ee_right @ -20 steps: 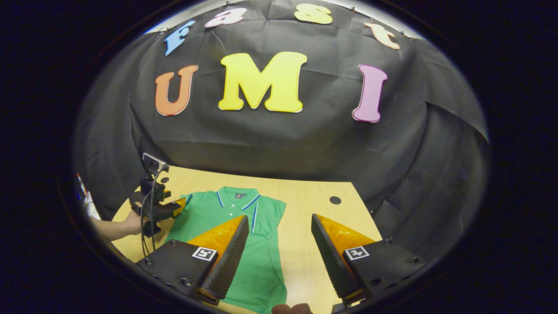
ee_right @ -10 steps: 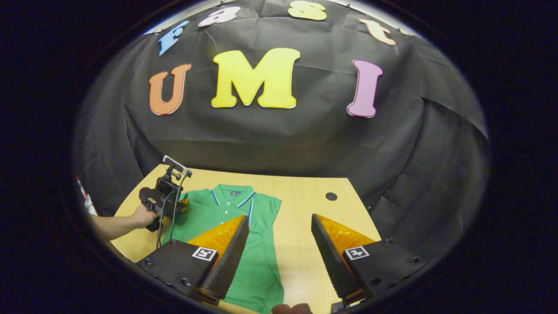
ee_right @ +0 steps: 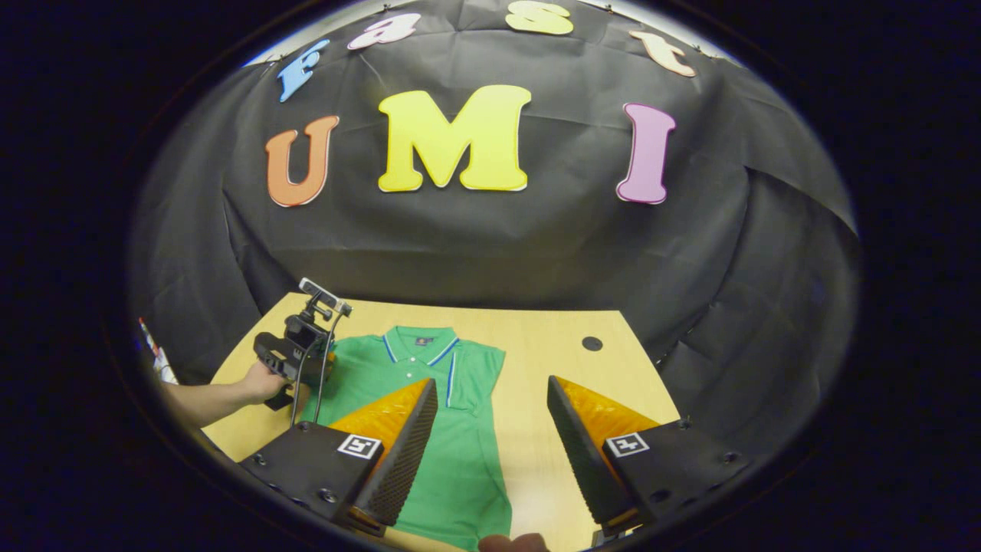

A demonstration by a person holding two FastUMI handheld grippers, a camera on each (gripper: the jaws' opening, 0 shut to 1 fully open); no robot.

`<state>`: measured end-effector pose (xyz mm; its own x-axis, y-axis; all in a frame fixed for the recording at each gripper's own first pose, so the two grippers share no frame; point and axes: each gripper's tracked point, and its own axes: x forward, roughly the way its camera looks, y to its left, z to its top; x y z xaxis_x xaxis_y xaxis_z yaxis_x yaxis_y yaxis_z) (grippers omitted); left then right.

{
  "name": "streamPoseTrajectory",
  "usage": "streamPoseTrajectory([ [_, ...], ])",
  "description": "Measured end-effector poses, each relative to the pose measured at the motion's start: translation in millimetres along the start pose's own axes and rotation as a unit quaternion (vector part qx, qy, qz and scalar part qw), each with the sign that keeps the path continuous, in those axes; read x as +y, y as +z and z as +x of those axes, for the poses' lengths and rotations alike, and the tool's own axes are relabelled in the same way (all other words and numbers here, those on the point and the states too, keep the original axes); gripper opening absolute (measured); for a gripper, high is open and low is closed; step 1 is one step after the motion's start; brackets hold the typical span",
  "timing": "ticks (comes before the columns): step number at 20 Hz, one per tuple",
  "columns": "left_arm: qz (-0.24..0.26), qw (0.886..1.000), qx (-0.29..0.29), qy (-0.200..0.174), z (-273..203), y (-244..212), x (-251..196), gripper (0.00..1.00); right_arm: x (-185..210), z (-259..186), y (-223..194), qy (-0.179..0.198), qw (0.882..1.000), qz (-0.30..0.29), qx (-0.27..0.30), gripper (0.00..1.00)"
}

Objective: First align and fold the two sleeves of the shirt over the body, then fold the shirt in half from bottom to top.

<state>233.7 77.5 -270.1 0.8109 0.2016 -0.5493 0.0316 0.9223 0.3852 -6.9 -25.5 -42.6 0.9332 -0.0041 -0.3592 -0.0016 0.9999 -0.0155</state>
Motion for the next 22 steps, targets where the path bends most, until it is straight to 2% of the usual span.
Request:
streamPoseTrajectory([
  [1,-0.002,1.000,0.006,-0.003,0,-3,0,0.43,2,-2,-1,0.003,1.000,0.001,0.000,0.88],
  [3,-0.012,1.000,0.008,-0.016,-2,-5,-3,0.31,5,-5,0,0.008,1.000,-0.001,-0.003,0.88],
  [4,-0.014,1.000,0.012,-0.018,-2,-6,-4,0.20,6,-7,-1,0.010,1.000,-0.001,-0.005,0.88],
  [6,-0.022,0.999,0.012,-0.026,-2,-8,-5,0.09,6,-12,-2,0.010,1.000,0.002,-0.008,0.90],
  [7,-0.032,0.999,0.014,-0.030,-3,-8,-4,0.09,4,-15,-2,0.009,1.000,0.005,-0.012,0.88],
  [10,-0.076,0.996,0.015,-0.045,-11,-4,-3,0.04,0,-25,-9,0.005,1.000,0.014,-0.021,0.90],
  [12,-0.085,0.995,0.006,-0.046,-21,7,5,0.04,-4,-30,-15,0.000,1.000,0.021,-0.023,0.88],
  [13,-0.084,0.995,-0.001,-0.049,-26,15,6,0.04,-7,-33,-17,-0.004,0.999,0.027,-0.025,0.90],
  [14,-0.078,0.996,-0.009,-0.053,-31,24,4,0.04,-8,-35,-19,-0.006,0.999,0.034,-0.029,0.88],
  [15,-0.071,0.996,-0.017,-0.056,-35,33,3,0.04,-11,-38,-19,-0.009,0.999,0.039,-0.034,0.91],
  [17,-0.059,0.996,-0.032,-0.062,-45,52,-3,0.04,-18,-45,-25,-0.019,0.998,0.045,-0.045,0.89],
  [18,-0.055,0.996,-0.036,-0.067,-52,59,-7,0.04,-20,-48,-29,-0.024,0.997,0.048,-0.047,0.95],
  [20,-0.047,0.995,-0.040,-0.077,-61,72,-19,0.04,-25,-52,-37,-0.032,0.996,0.057,-0.053,0.90],
  [22,-0.043,0.994,-0.042,-0.088,-69,84,-33,0.04,-32,-53,-45,-0.038,0.995,0.072,-0.055,0.91],
])
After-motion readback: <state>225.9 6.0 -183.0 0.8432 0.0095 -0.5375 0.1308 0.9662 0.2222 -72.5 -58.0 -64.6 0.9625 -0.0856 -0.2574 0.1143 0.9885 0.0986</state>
